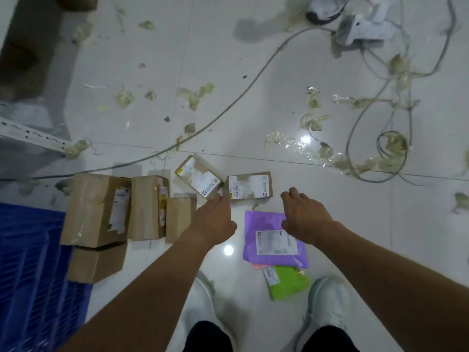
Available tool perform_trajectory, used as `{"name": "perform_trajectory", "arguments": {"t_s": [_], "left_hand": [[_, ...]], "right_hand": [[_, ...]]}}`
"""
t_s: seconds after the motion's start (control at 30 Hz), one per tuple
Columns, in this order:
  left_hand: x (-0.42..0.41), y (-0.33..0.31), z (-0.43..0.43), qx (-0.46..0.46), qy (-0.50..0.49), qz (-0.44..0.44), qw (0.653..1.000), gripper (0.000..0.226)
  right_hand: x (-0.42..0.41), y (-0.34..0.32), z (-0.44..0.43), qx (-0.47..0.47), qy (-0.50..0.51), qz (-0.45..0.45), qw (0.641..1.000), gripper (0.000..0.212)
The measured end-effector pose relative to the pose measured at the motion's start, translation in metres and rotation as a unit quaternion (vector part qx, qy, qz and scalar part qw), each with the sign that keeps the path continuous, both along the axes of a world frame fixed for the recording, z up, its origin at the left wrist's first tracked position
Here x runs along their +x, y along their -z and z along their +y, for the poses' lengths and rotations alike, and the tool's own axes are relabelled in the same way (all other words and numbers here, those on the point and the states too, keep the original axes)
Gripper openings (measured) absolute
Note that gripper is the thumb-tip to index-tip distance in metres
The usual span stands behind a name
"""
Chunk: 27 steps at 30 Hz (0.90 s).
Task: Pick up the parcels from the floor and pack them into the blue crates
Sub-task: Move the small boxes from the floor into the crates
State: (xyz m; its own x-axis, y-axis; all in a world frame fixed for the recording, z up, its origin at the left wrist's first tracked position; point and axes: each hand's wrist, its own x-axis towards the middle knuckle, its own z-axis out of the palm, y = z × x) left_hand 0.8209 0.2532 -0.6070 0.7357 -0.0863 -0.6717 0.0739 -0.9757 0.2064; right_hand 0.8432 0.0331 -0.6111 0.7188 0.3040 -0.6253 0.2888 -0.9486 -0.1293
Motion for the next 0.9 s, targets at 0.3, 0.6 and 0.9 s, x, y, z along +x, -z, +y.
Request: {"name": "perform_trajectory", "arguments": {"t_s": [0.3, 0.6, 0.9], "left_hand": [[0.038, 0.157, -0.014, 0.077, 0.105, -0.137, 0.982, 0.098], [0.057, 0.179, -0.015, 0.068, 0.153, -0.162, 0.972, 0.087], [0.041, 0.037, -0.016, 0.036, 0.162, -0.156, 0.974, 0.085]], "right_hand": [[0.054, 0.157, 0.021, 0.04, -0.028, -0.042, 0.998, 0.108], [0.061, 0.179, 0.019, 0.059, -0.059, -0.093, 0.992, 0.096], [0.045, 0.03, 0.012, 0.069, -0.084, -0.086, 0.99, 0.085]]}}
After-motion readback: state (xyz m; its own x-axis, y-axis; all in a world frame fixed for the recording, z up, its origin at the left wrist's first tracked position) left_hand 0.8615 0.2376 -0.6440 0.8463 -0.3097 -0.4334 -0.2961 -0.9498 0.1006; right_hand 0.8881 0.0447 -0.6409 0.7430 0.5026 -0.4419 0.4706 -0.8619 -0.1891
